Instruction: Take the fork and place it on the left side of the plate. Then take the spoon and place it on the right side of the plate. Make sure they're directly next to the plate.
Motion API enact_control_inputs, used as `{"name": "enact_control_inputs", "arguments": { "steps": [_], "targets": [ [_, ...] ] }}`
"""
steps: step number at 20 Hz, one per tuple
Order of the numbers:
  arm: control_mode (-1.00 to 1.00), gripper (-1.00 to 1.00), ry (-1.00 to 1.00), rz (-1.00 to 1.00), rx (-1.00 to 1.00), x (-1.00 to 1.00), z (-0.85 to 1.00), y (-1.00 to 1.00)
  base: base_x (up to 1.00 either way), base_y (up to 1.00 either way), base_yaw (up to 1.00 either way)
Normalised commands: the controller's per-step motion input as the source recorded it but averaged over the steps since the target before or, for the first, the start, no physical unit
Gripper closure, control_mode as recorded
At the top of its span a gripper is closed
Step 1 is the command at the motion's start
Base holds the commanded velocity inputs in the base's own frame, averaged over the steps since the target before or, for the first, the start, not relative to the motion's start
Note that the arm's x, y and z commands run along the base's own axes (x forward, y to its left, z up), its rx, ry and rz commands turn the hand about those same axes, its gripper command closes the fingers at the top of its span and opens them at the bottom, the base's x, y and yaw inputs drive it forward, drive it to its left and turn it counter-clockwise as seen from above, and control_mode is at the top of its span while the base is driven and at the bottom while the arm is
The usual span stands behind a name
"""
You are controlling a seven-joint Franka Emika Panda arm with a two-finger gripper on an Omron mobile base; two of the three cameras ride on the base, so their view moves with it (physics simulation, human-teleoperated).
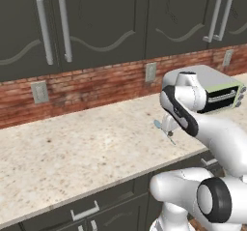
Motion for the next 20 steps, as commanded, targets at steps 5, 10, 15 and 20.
{"name": "enact_control_inputs", "arguments": {
  "steps": [5,10,15,20],
  "targets": [
    [-1.00,-1.00,0.07,-0.07,0.00,0.59,-0.40,-0.08,0.00,0.00,0.00],
    [-1.00,-1.00,0.03,-0.06,0.00,0.51,-0.39,-0.22,0.00,0.00,0.00],
    [-1.00,-1.00,0.05,-0.05,0.00,0.52,-0.38,-0.16,0.00,0.00,0.00],
    [-1.00,-1.00,0.00,0.00,0.00,0.48,-0.45,0.00,0.00,0.00,0.00]
  ]
}}
